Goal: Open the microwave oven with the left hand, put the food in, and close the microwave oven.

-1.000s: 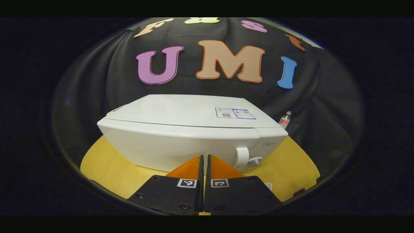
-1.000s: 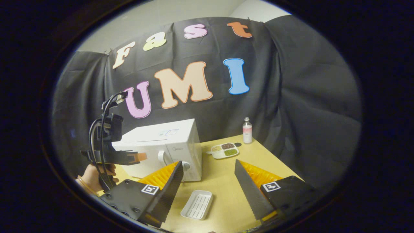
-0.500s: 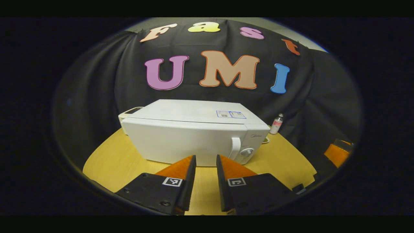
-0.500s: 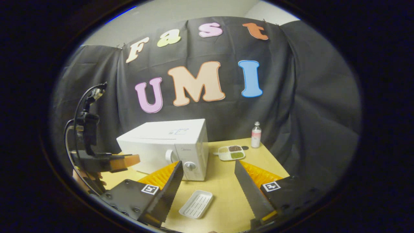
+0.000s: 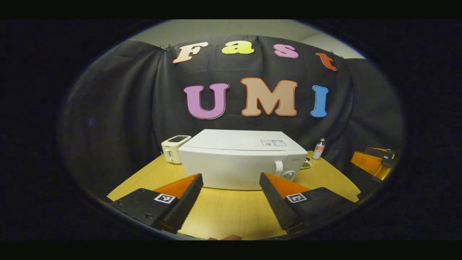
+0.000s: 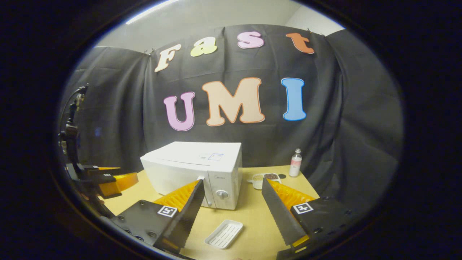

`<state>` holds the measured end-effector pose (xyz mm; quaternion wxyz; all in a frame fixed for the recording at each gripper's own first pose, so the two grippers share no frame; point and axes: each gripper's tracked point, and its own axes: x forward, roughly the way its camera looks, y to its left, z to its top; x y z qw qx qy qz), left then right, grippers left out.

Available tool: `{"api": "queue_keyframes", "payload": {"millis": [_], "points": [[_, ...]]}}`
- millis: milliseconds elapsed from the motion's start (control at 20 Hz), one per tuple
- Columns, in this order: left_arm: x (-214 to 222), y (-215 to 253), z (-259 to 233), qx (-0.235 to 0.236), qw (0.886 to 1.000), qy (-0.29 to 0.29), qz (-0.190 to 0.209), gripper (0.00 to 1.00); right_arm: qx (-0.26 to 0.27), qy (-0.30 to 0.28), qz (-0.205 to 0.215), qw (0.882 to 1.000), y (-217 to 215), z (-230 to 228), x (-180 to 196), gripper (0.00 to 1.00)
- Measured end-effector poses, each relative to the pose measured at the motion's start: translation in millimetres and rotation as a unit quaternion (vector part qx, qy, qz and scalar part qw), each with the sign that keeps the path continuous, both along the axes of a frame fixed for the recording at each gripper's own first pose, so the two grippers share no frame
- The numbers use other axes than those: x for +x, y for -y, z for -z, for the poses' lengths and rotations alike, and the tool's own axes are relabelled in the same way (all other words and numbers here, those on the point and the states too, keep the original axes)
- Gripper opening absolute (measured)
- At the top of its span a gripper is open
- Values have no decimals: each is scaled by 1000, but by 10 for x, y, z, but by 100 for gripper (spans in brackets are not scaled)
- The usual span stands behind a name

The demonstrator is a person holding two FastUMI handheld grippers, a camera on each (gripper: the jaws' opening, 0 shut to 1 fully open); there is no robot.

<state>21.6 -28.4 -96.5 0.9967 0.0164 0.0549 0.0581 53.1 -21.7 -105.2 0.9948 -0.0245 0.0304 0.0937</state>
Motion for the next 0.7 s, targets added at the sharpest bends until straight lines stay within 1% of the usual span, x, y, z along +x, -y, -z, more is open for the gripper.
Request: {"api": "queue_keyframes", "payload": {"millis": [50,150,250,500,700], "points": [[36,-57,-30,-2,1000,7,-10,100,1,3,-2,1000,-21,-29,-14,92],[-91,-165,-96,-5,999,15,-30,98,2,9,0,1000,-36,-68,-32,92],[-142,-215,-135,-8,999,22,-38,97,1,15,5,1000,-23,-106,-42,92],[-186,-319,-139,-8,998,18,-54,97,5,12,11,1000,39,-132,-48,92],[-205,-302,-150,2,999,13,-52,98,15,11,20,1000,119,-144,-48,92]]}}
